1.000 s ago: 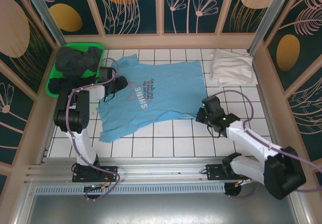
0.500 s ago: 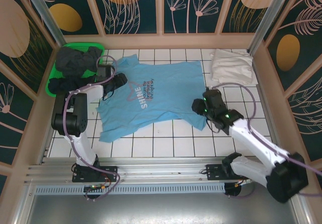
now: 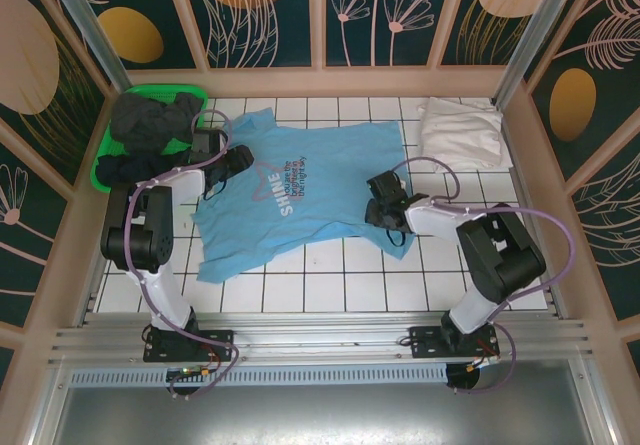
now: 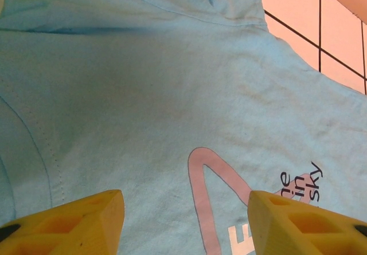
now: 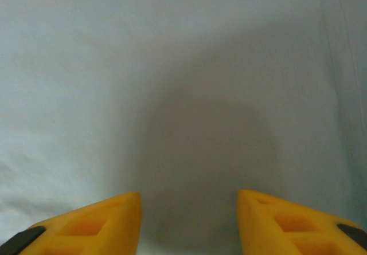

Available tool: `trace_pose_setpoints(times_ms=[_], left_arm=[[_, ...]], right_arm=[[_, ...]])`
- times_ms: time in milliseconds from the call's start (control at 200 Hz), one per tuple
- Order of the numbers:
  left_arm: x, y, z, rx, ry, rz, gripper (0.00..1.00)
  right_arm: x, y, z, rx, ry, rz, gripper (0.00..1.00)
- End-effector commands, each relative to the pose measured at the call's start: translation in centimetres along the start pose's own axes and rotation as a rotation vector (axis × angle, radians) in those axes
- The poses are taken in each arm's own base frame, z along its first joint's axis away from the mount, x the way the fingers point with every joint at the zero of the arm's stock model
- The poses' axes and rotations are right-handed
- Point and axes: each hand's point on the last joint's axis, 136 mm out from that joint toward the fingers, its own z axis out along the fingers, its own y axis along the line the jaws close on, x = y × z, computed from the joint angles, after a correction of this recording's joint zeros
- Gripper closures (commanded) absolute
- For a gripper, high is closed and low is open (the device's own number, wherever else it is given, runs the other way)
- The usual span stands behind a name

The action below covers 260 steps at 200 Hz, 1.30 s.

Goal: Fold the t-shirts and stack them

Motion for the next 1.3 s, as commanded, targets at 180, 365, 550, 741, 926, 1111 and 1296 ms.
trace_pose_setpoints(times_ms=[180,365,550,741,926,1111,1296], left_arm=[[0.1,0.3,1.5,-0.009,0.019,-0.003,0.41],[-0.4,0.4,1.6,-0.023,0.006,0.016,0.39],[-1.1,1.0,2.6,-0.052,0.003,0.024,0.39],[-2.1,1.2,4.0,-0.062,-0.002,0.021,0.39],[-3.3,0.9,5.0,-0.058,-0.006,0.024,0.39],[-4.4,-0.9,4.1,0.0,-0.015,0.017,0.4],[-3.4,-1.5,-2.3,0.0,-0.061,0.026,0.39]], right_arm=[[5.2,-0.9,-3.5,-0.002,0.045,0.013,0.47],[6.8,-3.1,-3.7,0.057,0.078,0.017,0.45],[9.6,-5.4,-3.6,0.122,0.165,0.068,0.44],[9.1,-7.7,-4.6,0.178,0.125,0.159,0.45],[6.6,-9.5,-5.5,0.208,0.072,0.208,0.45],[-0.1,-3.8,-7.6,0.032,-0.096,0.163,0.45],[-3.4,-1.4,-5.3,0.044,-0.131,0.104,0.45]])
